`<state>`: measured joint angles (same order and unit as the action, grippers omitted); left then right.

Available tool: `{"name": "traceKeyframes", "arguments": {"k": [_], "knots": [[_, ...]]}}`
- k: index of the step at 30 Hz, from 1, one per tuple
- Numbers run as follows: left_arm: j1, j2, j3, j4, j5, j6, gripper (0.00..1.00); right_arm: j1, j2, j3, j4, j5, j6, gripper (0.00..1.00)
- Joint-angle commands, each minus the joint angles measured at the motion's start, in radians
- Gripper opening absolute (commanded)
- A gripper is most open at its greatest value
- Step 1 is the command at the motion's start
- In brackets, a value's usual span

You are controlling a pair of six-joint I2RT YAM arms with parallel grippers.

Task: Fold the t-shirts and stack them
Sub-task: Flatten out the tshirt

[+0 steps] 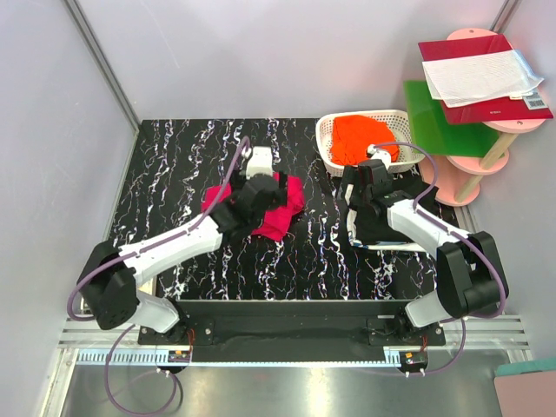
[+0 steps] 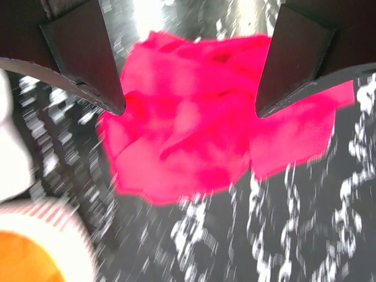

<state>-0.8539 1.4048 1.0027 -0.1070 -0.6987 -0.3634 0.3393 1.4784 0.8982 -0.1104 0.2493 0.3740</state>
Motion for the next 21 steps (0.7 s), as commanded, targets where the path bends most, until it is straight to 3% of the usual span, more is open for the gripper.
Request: {"name": "traceKeyframes", "arguments": {"k": [1, 8, 21], "knots": [[0.001, 0.057, 0.131, -0.141, -0.001, 0.049, 0.99, -0.002, -0.032, 0.004, 0.040, 0.008, -0.007, 1.00], [0.038, 0.175, 0.227, -0.230, 0.096, 0.026, 0.99, -0.002, -0.029, 0.004, 0.038, -0.005, -0.006, 1.00], [0.093, 0.259, 0.206, -0.327, 0.148, -0.042, 0.98, -0.002, -0.029, 0.007, 0.034, -0.016, -0.009, 1.00]]}}
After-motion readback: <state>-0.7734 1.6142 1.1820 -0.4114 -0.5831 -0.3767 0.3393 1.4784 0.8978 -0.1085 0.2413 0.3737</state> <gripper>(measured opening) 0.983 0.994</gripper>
